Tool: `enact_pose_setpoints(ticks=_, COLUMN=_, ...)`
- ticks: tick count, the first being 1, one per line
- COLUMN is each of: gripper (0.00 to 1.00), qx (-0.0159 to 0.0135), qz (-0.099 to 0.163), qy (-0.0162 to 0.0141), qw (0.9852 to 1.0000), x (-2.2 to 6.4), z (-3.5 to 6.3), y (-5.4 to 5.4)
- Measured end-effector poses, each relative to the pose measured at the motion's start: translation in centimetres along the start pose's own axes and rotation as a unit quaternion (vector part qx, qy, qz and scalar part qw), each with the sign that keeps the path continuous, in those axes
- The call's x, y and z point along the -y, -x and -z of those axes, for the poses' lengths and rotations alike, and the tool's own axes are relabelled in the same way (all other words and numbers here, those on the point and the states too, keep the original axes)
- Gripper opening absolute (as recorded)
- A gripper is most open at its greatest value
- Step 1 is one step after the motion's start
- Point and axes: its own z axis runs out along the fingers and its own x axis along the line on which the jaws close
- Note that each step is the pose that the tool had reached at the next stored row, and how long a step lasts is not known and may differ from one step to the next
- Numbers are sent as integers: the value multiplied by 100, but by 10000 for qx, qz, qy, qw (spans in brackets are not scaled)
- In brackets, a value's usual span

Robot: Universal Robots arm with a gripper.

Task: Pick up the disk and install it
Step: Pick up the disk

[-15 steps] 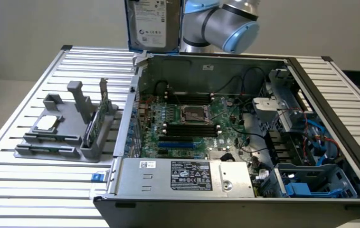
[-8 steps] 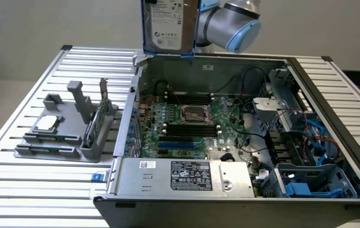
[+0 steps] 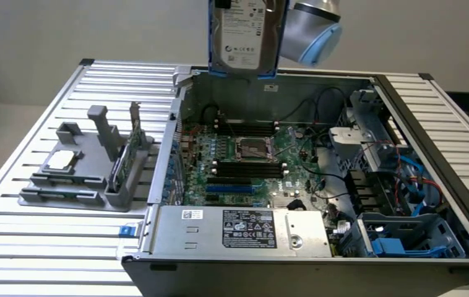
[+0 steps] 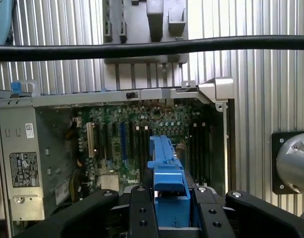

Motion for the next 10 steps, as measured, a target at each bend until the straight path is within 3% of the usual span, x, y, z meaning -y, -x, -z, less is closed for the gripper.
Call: enact_pose_setpoints(ticks=10, gripper=33, qx=1, qz=0, qy=1, qw=10000, x=466, z=1, y=-124)
